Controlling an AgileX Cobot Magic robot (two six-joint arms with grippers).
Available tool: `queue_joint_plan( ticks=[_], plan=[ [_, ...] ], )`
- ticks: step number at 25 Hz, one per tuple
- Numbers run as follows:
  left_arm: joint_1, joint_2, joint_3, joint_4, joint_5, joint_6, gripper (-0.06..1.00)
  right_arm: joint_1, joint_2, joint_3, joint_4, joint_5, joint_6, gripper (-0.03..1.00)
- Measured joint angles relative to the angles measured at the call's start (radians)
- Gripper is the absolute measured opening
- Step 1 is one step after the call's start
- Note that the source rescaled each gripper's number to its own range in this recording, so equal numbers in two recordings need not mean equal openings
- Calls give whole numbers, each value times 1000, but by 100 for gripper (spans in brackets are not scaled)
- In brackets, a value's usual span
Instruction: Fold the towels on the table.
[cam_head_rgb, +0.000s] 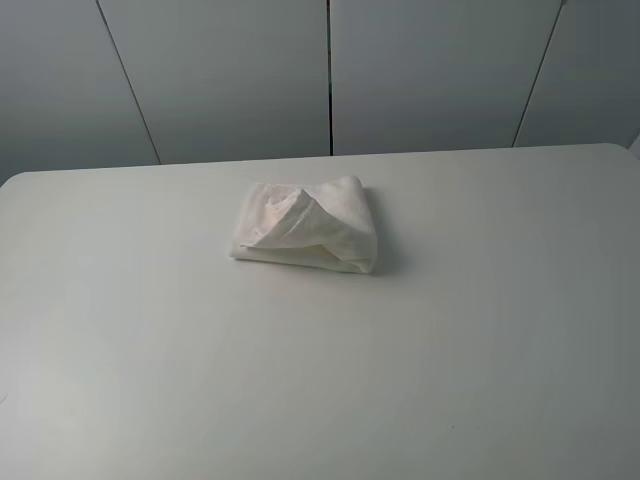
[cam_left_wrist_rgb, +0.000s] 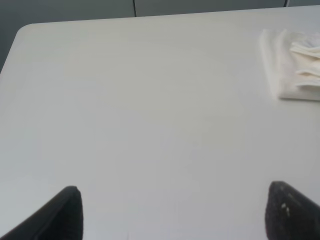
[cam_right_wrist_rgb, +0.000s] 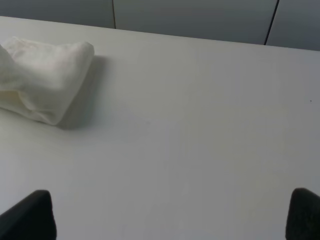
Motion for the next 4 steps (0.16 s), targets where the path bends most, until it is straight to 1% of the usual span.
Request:
queue_joint_plan(
  ticks=[4],
  plan=[
    [0, 0, 0, 0, 0, 0, 95, 0, 0, 0, 0, 0, 0, 100]
  ],
)
